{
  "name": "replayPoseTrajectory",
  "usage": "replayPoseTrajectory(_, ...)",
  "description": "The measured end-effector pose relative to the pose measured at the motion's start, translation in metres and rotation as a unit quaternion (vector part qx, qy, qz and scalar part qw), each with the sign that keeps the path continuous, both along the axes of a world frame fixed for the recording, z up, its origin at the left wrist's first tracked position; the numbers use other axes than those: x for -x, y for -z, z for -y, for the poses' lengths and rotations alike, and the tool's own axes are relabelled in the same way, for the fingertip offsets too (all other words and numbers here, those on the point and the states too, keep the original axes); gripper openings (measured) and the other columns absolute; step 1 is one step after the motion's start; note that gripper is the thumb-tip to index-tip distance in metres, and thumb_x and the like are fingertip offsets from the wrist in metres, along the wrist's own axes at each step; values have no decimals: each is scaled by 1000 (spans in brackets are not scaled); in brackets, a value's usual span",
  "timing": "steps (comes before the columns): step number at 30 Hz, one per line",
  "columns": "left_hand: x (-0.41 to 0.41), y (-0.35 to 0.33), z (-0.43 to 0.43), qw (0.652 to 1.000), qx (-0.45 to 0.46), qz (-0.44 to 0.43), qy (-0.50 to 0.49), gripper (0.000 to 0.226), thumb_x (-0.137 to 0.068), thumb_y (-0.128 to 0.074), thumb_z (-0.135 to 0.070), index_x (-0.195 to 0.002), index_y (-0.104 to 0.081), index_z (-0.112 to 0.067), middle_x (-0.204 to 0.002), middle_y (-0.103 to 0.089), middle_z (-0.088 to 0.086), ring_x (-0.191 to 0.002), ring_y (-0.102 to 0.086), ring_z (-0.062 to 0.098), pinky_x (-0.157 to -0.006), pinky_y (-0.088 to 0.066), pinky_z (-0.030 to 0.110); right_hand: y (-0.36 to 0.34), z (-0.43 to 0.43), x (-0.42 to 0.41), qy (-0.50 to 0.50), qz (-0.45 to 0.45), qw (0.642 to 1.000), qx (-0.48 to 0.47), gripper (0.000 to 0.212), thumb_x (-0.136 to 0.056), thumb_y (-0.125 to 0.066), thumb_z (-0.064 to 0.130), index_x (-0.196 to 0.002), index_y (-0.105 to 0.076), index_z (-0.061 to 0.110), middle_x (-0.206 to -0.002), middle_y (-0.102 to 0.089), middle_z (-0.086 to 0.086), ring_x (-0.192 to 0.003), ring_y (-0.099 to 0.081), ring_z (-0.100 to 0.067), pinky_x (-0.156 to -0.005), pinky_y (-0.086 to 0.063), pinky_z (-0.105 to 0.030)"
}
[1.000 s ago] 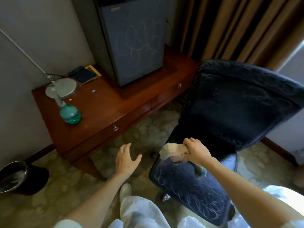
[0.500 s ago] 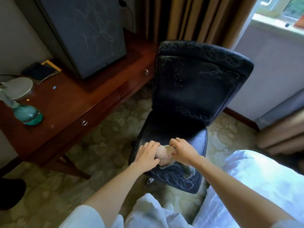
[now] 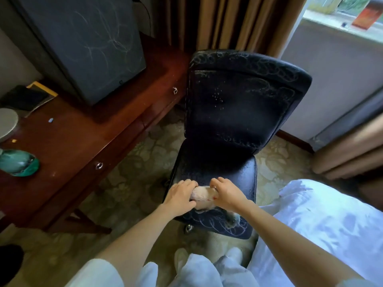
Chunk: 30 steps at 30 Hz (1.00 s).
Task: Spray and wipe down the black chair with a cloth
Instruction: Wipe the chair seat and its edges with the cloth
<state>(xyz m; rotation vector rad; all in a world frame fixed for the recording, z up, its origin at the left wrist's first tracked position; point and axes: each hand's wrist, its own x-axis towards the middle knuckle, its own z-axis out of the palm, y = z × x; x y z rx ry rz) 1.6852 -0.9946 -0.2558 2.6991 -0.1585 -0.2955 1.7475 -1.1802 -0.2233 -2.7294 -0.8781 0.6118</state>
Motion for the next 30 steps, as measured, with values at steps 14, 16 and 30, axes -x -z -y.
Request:
replayPoseTrajectory(14, 2, 25, -1, 999, 4, -10, -49, 41, -79, -67, -27, -117, -52, -22, -111, -54, -5, -103, -51, 17, -87, -42, 29, 36, -2, -16, -66, -2, 998, -9, 43, -82, -67, 20, -119, -48, 17, -112, -48, -3, -99, -44, -23, -74, -35, -24)
replayPoseTrajectory(16, -3, 31, 8, 998, -3, -16, -64, 50, -81, -66, -26, -127, -48, -25, -116, -52, -5, -107, -49, 16, -93, -42, 31, 48, 5, -27, -84, -1, 996, -18, 44, -80, -68, 19, -120, -49, 17, -111, -49, -4, -96, -41, -21, -73, -33, -24)
replayPoseTrajectory(30, -97, 99, 107, 981, -19, -21, -191, 45, -85, -59, -20, -128, -50, -26, -128, -46, -9, -121, -40, 15, -103, -33, 30, 138, 83, -153, -169, -1, 985, -43, 41, -72, -65, 7, -111, -57, 10, -101, -52, -8, -85, -45, -27, -72, -45, -36)
